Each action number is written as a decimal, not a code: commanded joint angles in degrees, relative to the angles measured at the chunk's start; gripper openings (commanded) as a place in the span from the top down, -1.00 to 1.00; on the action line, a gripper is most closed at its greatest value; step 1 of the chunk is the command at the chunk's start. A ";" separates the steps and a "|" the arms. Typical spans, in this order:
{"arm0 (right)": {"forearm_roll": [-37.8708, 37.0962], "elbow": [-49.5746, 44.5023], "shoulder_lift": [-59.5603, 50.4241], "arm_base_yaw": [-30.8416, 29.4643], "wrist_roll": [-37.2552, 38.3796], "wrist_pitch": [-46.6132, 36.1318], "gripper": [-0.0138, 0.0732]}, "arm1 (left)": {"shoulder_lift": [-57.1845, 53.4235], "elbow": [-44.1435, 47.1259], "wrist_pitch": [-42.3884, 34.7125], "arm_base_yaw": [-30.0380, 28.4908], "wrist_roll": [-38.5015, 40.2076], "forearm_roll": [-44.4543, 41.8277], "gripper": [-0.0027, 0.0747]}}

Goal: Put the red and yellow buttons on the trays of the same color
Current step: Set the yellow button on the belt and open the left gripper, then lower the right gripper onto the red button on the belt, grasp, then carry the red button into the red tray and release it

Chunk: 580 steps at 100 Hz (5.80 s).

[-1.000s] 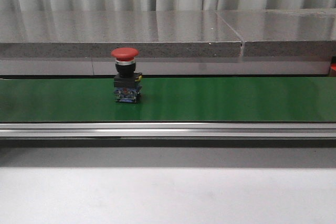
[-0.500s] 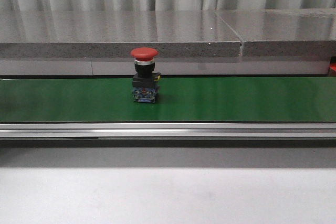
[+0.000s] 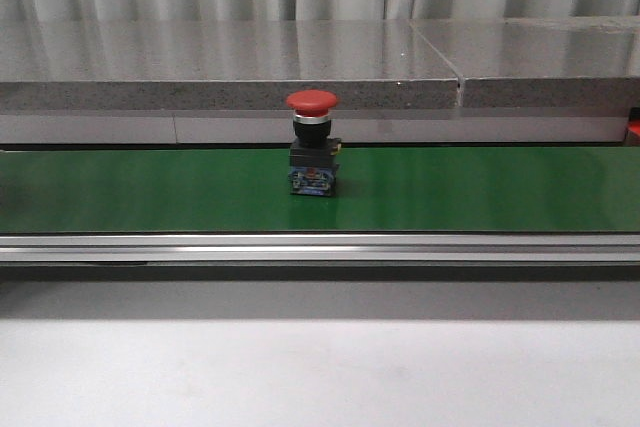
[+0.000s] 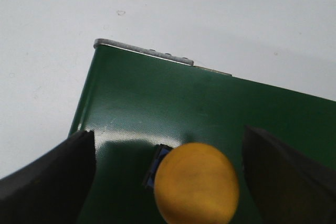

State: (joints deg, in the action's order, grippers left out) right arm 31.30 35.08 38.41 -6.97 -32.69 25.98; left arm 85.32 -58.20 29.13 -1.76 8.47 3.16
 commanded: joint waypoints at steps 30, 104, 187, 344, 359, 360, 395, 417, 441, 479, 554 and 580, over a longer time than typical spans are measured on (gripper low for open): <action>1.16 1.83 -0.47 0.08 -0.38 -3.27 0.84 | -12.12 -1.45 -2.64 2.19 -2.54 0.24 -0.53; 1.16 1.83 -0.47 0.08 -0.38 -3.27 0.84 | -48.45 19.18 -6.23 8.57 -3.34 -1.04 -0.53; 1.16 1.83 -0.47 0.08 -0.38 -3.27 0.84 | -64.90 29.85 -6.12 8.57 -3.34 -1.04 0.98; 1.52 12.05 19.85 0.08 -0.38 4.92 -0.78 | -64.90 29.85 -5.67 8.57 -3.34 -1.04 0.98; 1.52 15.12 26.57 0.20 -0.38 5.06 -0.78 | -64.90 29.85 -5.67 8.57 -3.34 -1.04 0.98; 1.52 15.27 27.15 0.20 -0.38 5.20 -0.78 | -64.90 29.85 -5.67 8.57 -3.34 -1.04 0.98; 1.52 19.79 38.13 0.27 -0.38 5.78 -0.78 | -64.90 29.85 -5.67 8.57 -3.34 -1.04 0.98; 1.52 21.43 42.43 0.27 -0.38 5.35 -0.78 | -64.90 29.85 -5.67 8.57 -3.34 -1.04 0.98; 1.52 21.43 44.87 0.27 -0.38 4.84 -0.56 | -64.90 29.85 -5.67 8.57 -3.34 -1.04 0.98; 1.52 26.83 44.81 0.09 -0.33 6.94 0.06 | -64.90 29.85 -5.67 8.57 -3.34 -1.04 0.98; 2.65 44.65 51.50 -25.98 2.27 -0.47 0.06 | -64.90 29.85 -5.67 8.57 -3.34 -1.04 0.98; 7.16 48.28 61.90 -30.53 2.27 1.54 0.06 | -64.90 29.85 -5.67 8.57 -3.34 -1.04 0.98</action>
State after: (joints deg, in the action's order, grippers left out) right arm 35.32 80.09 100.26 -36.35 -30.44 29.14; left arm 20.13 -26.80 27.83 6.39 5.21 1.93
